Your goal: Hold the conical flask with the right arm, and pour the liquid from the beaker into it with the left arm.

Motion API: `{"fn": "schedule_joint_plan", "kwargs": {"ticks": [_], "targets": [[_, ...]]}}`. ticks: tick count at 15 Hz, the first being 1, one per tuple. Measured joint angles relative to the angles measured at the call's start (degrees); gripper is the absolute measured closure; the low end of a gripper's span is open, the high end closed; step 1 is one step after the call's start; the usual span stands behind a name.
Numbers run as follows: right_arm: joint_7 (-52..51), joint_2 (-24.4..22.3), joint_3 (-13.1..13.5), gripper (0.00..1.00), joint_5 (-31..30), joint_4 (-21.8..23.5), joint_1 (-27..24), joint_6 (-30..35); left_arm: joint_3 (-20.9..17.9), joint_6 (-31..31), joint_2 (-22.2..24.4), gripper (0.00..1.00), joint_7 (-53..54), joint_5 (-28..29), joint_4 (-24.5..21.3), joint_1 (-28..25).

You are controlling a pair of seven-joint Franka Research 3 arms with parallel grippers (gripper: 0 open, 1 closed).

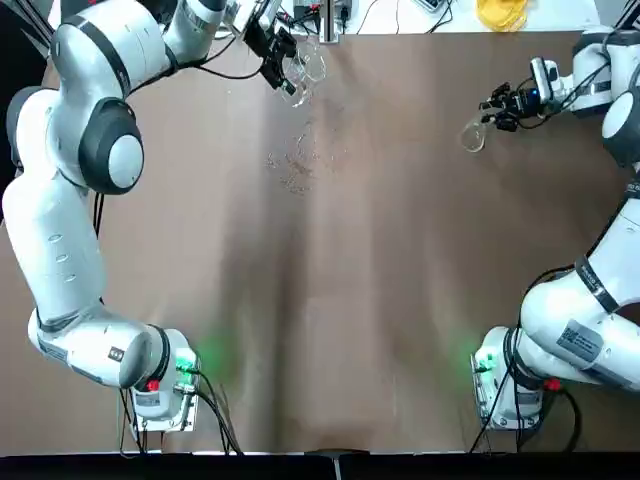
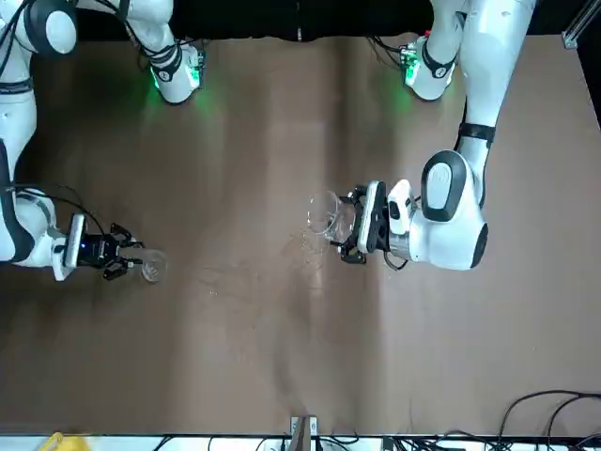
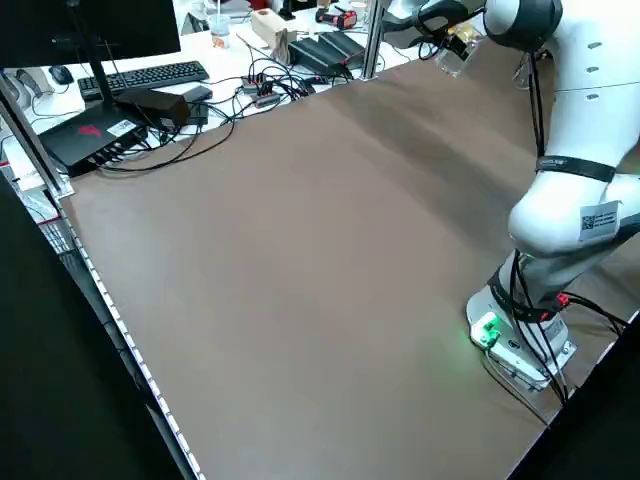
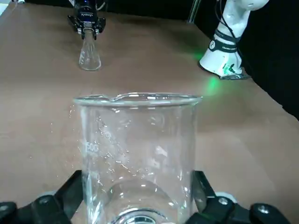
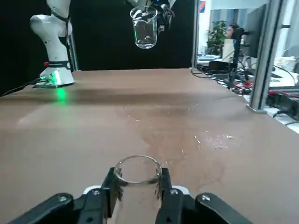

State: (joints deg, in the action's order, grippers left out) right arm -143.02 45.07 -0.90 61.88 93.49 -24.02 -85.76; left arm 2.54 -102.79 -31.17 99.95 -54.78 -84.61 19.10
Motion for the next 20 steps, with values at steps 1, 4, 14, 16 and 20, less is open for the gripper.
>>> {"fn": "schedule_joint_plan", "kwargs": {"ticks": [1,4,14,16,20], "targets": [[0.5,0.0,0.0,0.61,0.1,-0.8,1.2,0.0,0.0,0.0,0.0,0.03,0.0,0.3,0.0,0.0],[2.2,-0.2,-0.2,0.61,1.8,-2.4,5.5,0.0,0.0,0.0,0.0,0.03,0.0,0.5,0.0,0.1],[9.1,-0.4,-0.4,0.61,6.4,-2.9,18.4,-2.5,0.0,-0.6,0.0,0.03,0.0,4.6,0.0,1.2],[11.2,-0.6,-0.4,0.61,11.0,-2.9,23.4,-6.0,0.0,-1.3,0.0,0.03,-0.4,5.5,0.0,2.2],[13.8,-0.8,-0.5,0.61,16.9,-2.9,30.2,-13.3,0.0,-2.5,0.0,0.03,-2.0,5.9,0.0,3.3]]}}
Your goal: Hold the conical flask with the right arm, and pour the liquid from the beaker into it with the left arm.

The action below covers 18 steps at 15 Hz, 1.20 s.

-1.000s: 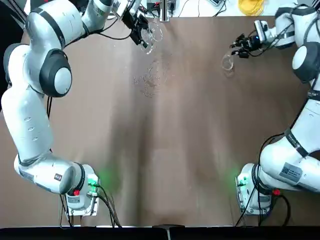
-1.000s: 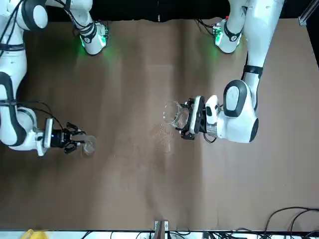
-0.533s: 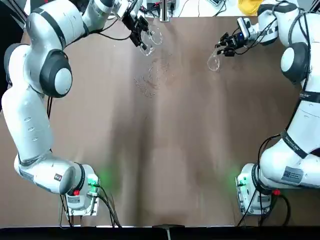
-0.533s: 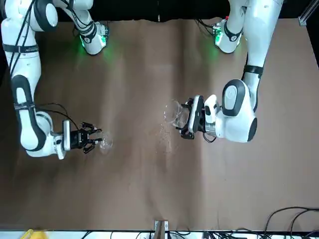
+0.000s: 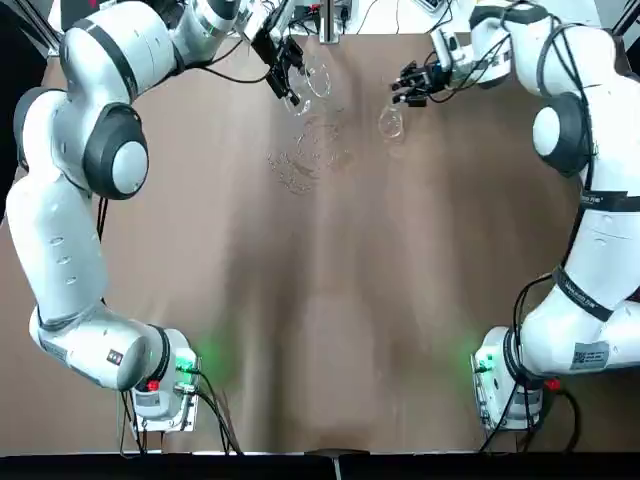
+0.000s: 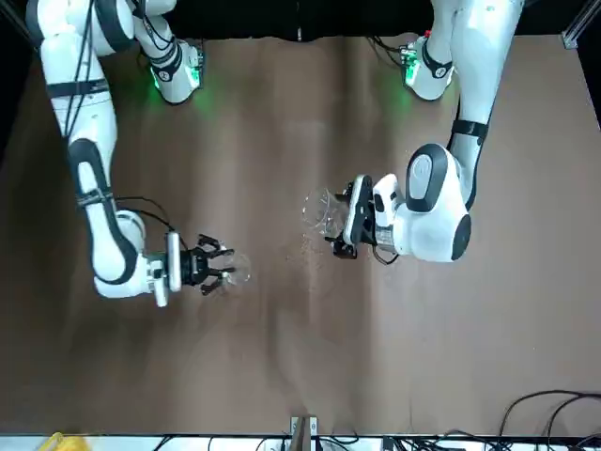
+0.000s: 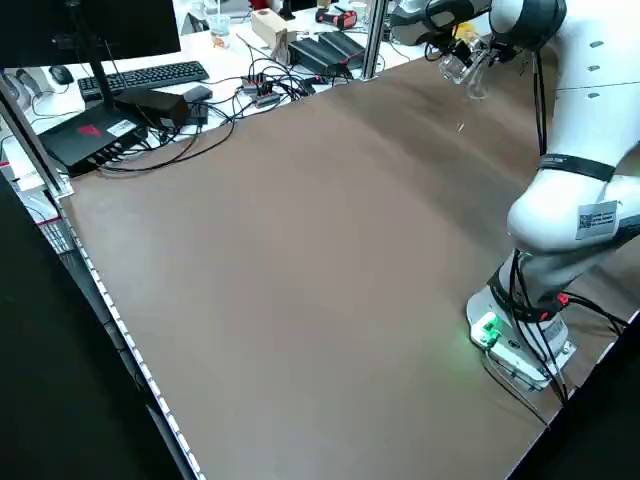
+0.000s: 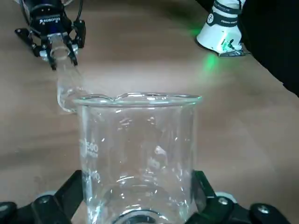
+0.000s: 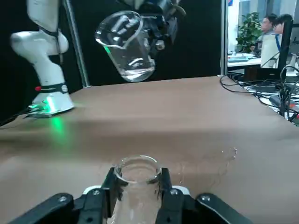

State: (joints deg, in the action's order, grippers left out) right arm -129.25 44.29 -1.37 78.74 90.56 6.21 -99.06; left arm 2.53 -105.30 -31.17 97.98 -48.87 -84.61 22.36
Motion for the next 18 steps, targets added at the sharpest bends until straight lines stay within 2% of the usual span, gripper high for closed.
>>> {"fn": "schedule_joint_plan", "kwargs": {"ticks": [4,7,12,18], "targets": [[0.7,0.0,0.0,0.61,6.1,0.0,7.7,-8.6,0.0,-1.7,0.0,0.03,-3.4,1.3,0.0,1.8],[0.9,0.0,0.0,0.61,10.2,0.0,12.1,-12.0,0.0,-2.8,0.0,0.03,-5.8,1.7,0.0,2.9],[1.3,0.0,0.0,0.61,12.9,0.0,15.6,-16.3,0.0,-3.4,0.0,0.03,-10.6,3.3,0.0,3.7],[1.3,0.0,0.1,0.61,15.6,0.0,18.1,-16.4,0.0,-3.4,-0.8,0.03,-16.8,5.5,0.0,3.9]]}}
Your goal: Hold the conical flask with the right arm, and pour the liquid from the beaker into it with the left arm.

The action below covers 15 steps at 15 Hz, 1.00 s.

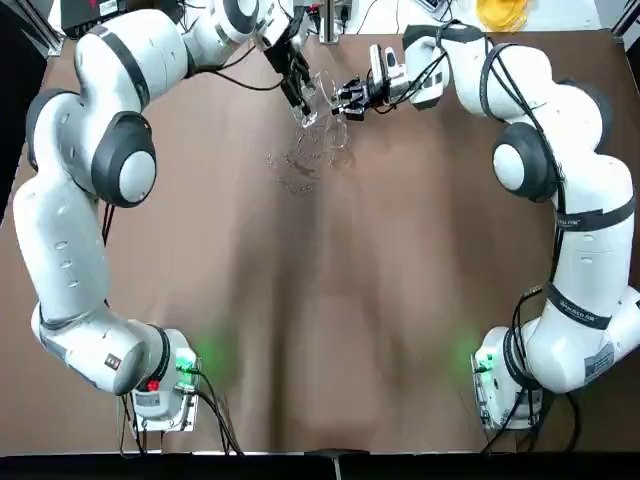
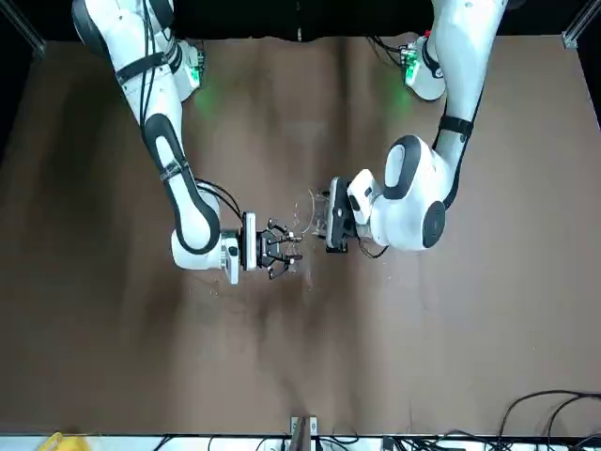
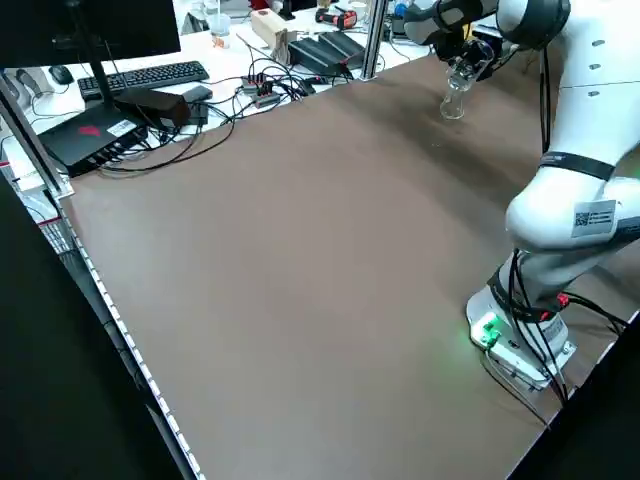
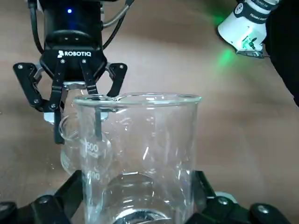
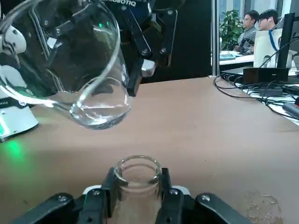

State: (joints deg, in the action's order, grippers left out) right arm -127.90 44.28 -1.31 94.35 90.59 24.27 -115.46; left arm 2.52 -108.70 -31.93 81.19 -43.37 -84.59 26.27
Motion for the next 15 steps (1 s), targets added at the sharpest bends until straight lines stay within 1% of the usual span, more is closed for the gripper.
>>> {"fn": "schedule_joint_plan", "kwargs": {"ticks": [7,11,15], "targets": [[0.1,0.0,0.1,0.61,0.0,0.1,0.0,0.3,0.0,0.0,-0.5,0.03,-10.6,1.1,0.0,0.0],[0.1,0.0,0.2,0.61,0.0,0.5,0.0,4.1,-0.2,-0.1,-1.4,0.03,-13.4,1.1,0.0,0.0],[0.1,-0.1,0.2,0.61,0.0,0.5,0.1,4.5,-1.2,-0.2,-1.5,0.03,-16.7,1.1,0.1,0.4]]}}
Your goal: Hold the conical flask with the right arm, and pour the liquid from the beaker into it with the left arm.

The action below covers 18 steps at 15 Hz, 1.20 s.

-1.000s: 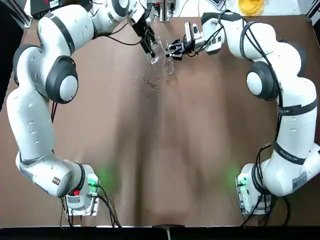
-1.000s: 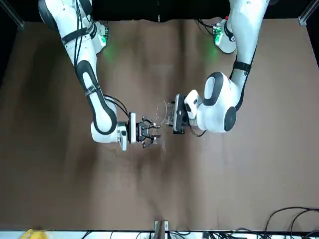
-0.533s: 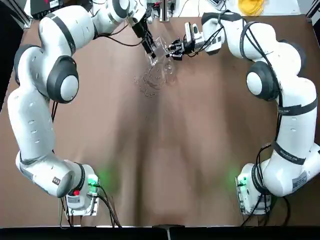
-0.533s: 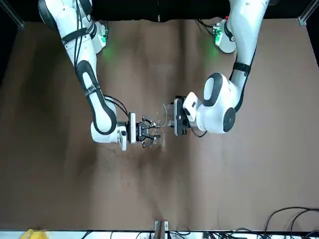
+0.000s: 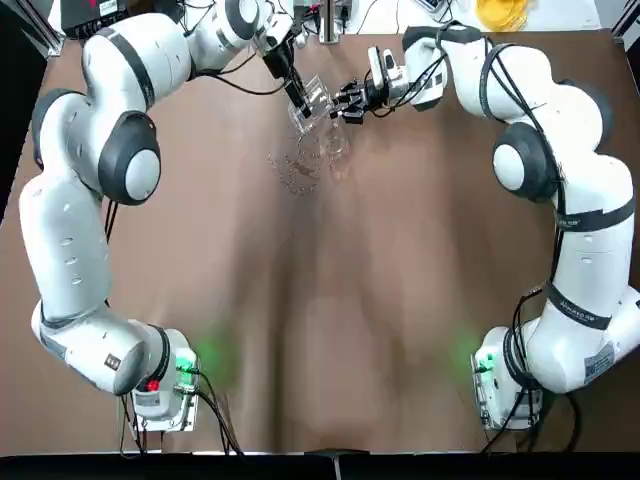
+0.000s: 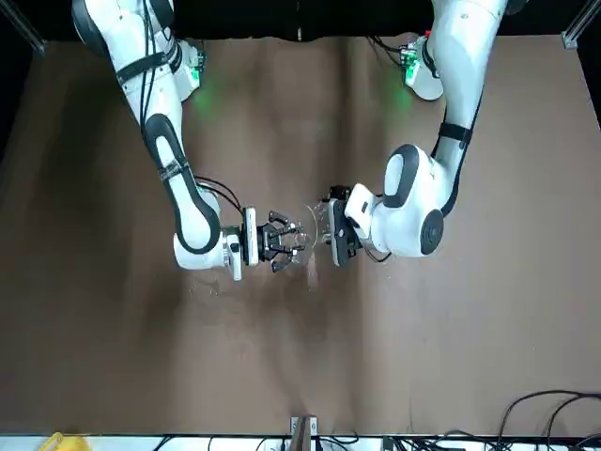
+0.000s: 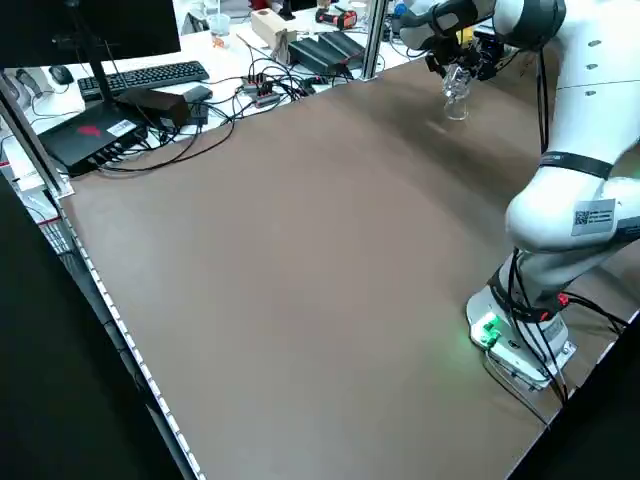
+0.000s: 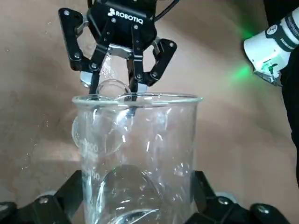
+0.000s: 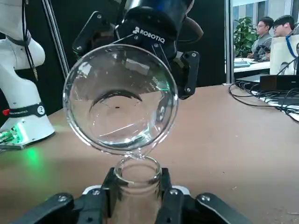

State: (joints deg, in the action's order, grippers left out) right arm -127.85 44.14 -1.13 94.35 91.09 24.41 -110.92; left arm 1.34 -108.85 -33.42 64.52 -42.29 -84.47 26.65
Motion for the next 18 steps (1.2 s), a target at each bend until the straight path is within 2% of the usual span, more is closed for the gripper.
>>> {"fn": "schedule_joint_plan", "kwargs": {"ticks": [18], "targets": [[0.0,0.0,0.3,0.61,-0.1,0.3,1.3,-1.3,-0.2,1.5,0.1,0.03,-5.1,5.2,0.7,1.1]]}}
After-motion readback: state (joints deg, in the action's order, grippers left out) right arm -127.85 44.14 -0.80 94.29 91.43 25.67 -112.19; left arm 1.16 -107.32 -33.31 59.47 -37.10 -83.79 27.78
